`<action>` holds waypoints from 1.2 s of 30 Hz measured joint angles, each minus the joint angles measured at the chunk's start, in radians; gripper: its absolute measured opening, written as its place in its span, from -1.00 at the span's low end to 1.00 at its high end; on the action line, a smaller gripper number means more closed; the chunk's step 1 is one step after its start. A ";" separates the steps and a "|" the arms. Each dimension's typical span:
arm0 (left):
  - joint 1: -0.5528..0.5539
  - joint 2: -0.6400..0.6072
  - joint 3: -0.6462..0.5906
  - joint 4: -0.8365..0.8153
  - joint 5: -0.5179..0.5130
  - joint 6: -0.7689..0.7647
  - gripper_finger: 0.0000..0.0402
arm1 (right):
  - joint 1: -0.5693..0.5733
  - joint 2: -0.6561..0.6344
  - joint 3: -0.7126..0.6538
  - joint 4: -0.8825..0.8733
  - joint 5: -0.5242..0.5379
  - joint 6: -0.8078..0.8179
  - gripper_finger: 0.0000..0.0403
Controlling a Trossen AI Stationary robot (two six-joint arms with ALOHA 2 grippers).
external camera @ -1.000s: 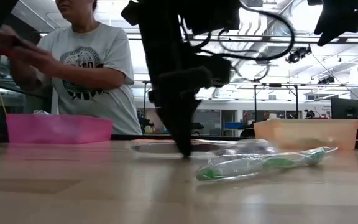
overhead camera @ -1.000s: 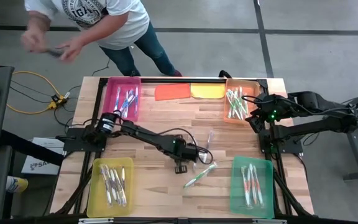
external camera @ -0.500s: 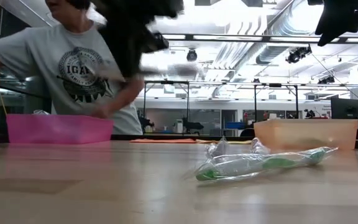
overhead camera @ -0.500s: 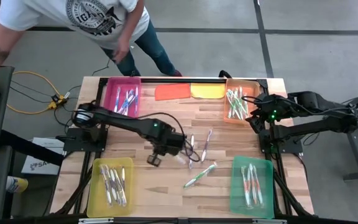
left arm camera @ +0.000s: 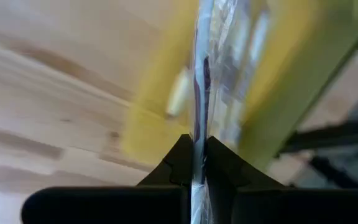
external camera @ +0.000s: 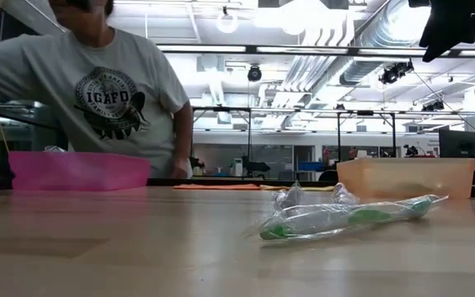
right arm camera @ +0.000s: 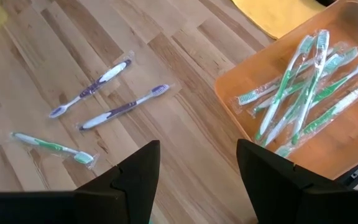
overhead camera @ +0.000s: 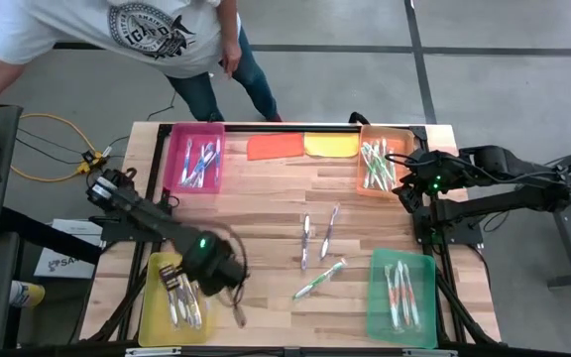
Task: Pick & Place Toothbrushes
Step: Put the purple toothbrush into the yellow bin
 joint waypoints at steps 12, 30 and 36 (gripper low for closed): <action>-0.221 0.005 -0.236 0.093 0.068 -0.019 -0.93 | 0.000 0.000 0.000 0.000 0.007 0.003 0.03; -0.291 0.005 -0.305 0.244 -0.069 -0.195 0.15 | 0.000 0.000 0.000 0.000 0.026 0.054 0.03; -0.213 0.003 -0.231 0.170 -0.181 -0.339 0.16 | 0.000 0.000 0.000 0.000 0.023 0.054 0.03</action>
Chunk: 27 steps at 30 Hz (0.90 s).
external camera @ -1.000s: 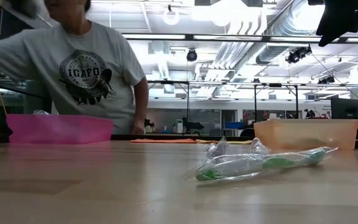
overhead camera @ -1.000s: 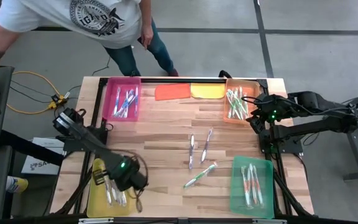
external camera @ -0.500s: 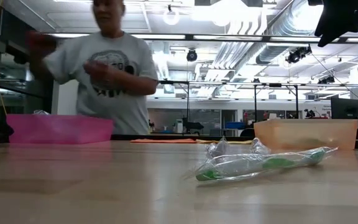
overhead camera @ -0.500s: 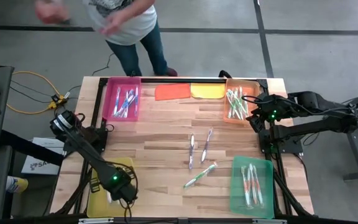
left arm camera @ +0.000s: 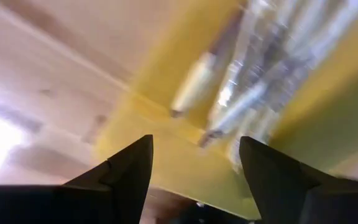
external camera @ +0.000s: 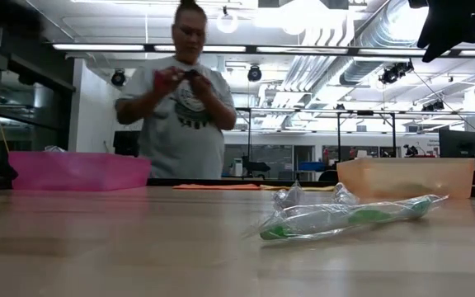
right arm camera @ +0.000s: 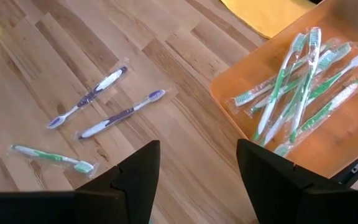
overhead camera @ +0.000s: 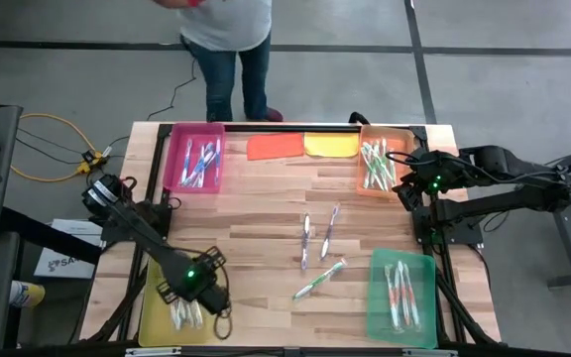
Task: Pick & Place Toothbrushes
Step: Put the purple toothbrush into the yellow bin
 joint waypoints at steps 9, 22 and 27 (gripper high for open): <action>0.224 0.000 0.094 0.252 -0.203 -0.042 0.01 | 0.000 0.000 0.000 0.000 0.000 -0.008 0.03; 0.508 0.070 0.102 0.634 -0.132 0.448 -0.11 | 0.000 0.000 0.000 0.001 0.000 0.002 0.03; 0.648 0.087 0.103 0.653 0.000 0.270 -0.16 | 0.000 0.006 0.000 0.006 -0.005 0.173 0.03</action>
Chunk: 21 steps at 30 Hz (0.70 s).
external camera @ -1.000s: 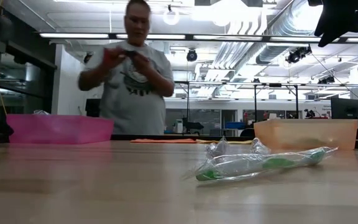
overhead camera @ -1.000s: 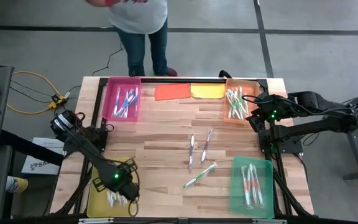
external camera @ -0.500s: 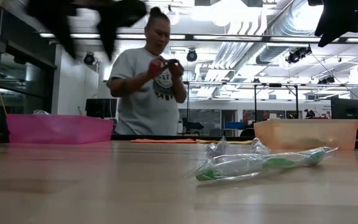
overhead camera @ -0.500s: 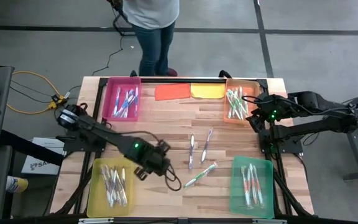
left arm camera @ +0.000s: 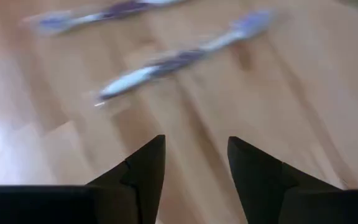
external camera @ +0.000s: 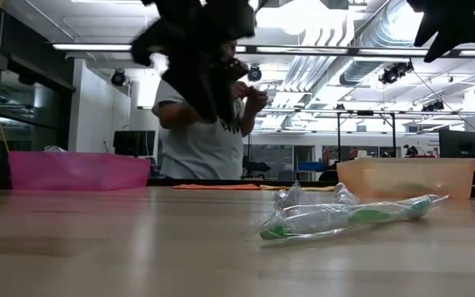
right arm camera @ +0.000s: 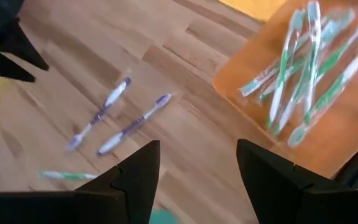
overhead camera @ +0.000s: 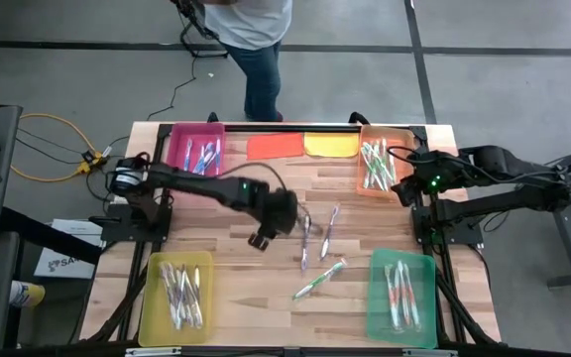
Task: Pick & Place Toothbrushes
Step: Put the purple toothbrush into the yellow bin
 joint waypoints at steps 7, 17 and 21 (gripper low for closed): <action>0.067 -0.105 -0.005 -0.047 -0.036 0.038 -0.35 | 0.057 0.053 -0.003 0.034 -0.019 0.269 0.03; 0.085 -0.372 -0.153 -0.020 -0.089 0.159 -0.57 | 0.144 0.247 -0.003 0.259 0.075 0.480 0.03; 0.098 -0.505 -0.270 0.009 -0.066 0.159 -0.60 | 0.150 0.363 -0.003 0.339 0.066 0.537 0.03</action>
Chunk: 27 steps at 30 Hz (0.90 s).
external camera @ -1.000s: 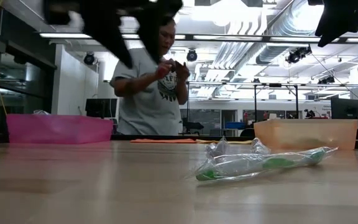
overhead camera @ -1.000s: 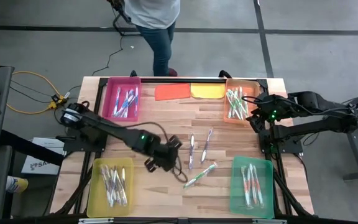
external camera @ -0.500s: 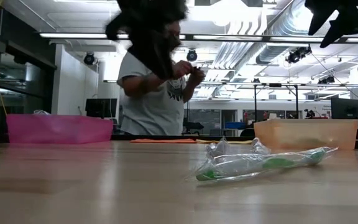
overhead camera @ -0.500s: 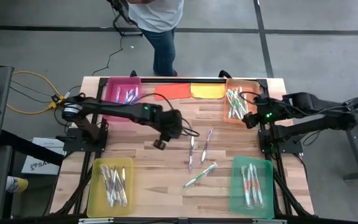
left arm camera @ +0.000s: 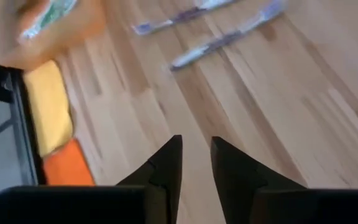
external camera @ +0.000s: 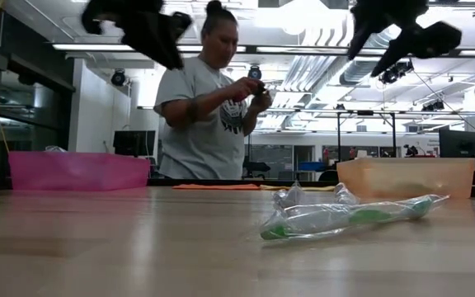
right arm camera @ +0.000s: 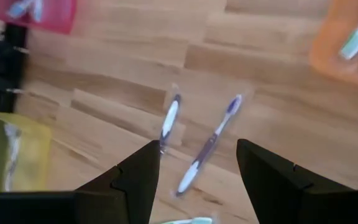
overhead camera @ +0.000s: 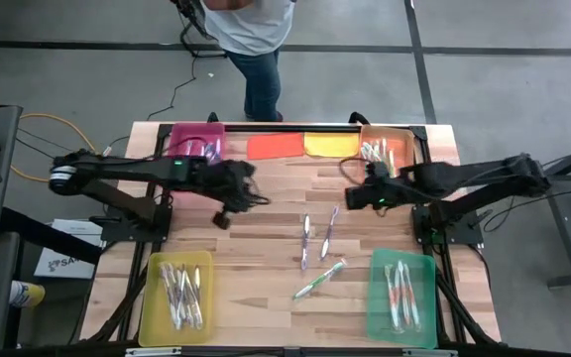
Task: Pick & Place Toothbrushes
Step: Put the purple toothbrush into the yellow bin
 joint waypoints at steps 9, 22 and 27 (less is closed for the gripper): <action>-0.001 -0.283 -0.226 0.080 0.016 -0.043 -0.60 | 0.006 0.263 0.000 0.112 -0.016 0.151 0.03; -0.002 -0.388 -0.291 0.048 0.039 -0.065 -0.60 | -0.014 0.531 0.000 0.166 -0.017 0.271 0.03; -0.002 -0.387 -0.291 0.055 0.060 -0.080 -0.60 | -0.019 0.602 0.000 0.174 -0.018 0.311 0.03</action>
